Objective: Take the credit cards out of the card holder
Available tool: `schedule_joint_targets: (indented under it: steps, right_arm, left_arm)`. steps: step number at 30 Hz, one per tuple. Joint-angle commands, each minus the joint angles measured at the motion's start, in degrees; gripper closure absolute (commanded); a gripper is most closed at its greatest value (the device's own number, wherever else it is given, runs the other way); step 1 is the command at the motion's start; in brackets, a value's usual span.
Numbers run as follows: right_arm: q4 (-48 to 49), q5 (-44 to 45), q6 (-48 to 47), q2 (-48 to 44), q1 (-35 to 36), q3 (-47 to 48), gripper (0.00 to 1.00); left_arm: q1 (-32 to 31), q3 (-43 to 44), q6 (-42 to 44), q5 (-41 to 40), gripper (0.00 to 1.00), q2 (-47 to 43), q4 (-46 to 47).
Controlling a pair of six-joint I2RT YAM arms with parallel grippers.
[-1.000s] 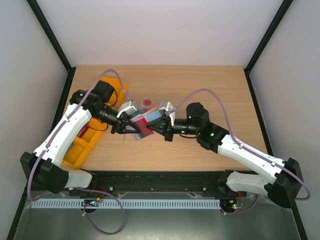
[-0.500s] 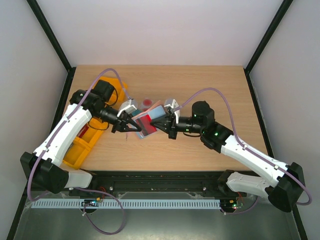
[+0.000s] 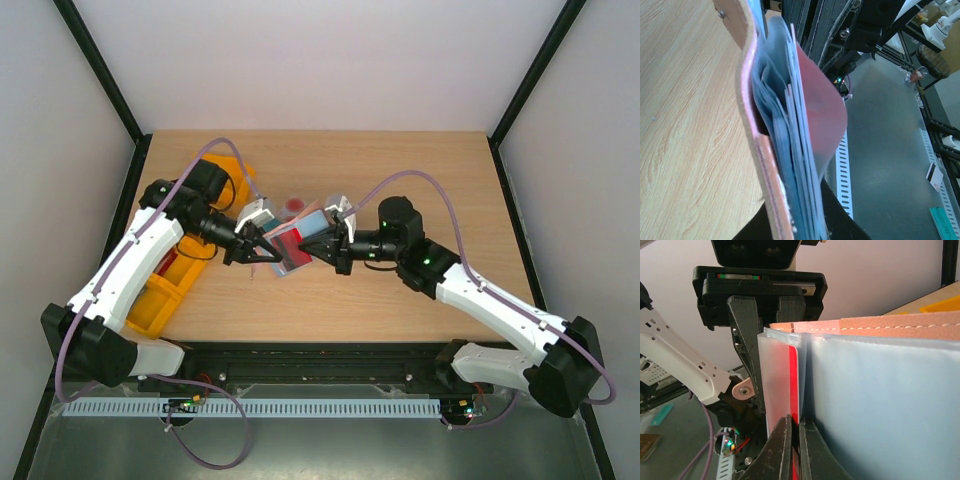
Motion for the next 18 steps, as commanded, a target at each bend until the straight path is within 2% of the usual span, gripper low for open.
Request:
schedule_joint_targets:
  steps: [1, 4, 7, 11, 13, 18]
  right_arm:
    - [2.31, -0.26, 1.73, 1.38, -0.30, 0.98, 0.97]
    - [2.12, 0.89, 1.57, 1.45, -0.29, 1.16, 0.93]
    - [2.08, 4.95, 1.99, 1.40, -0.29, 1.23, 0.81]
    - [2.36, 5.23, 2.47, 3.12, -0.21, 2.06, 0.77]
    - [3.70, 3.92, 3.16, 3.79, -0.07, 2.31, 0.79]
    - [6.05, -1.28, 3.79, 4.24, -0.02, 3.14, 0.98]
  left_arm:
    - [-0.38, -0.17, 1.24, 3.64, 0.98, -0.96, -0.57]
    - [-0.34, -0.13, 1.95, 3.70, 0.98, -1.03, -1.10]
    - [-0.43, -0.19, 2.25, 3.81, 0.98, -0.98, -1.17]
    - [-0.68, -0.03, 2.69, 3.81, 0.98, -0.69, -1.38]
    - [-0.85, -0.02, 2.77, 3.81, 0.98, -0.70, -1.45]
    - [-0.87, -0.33, 1.94, 3.63, 0.97, -0.70, -0.67]
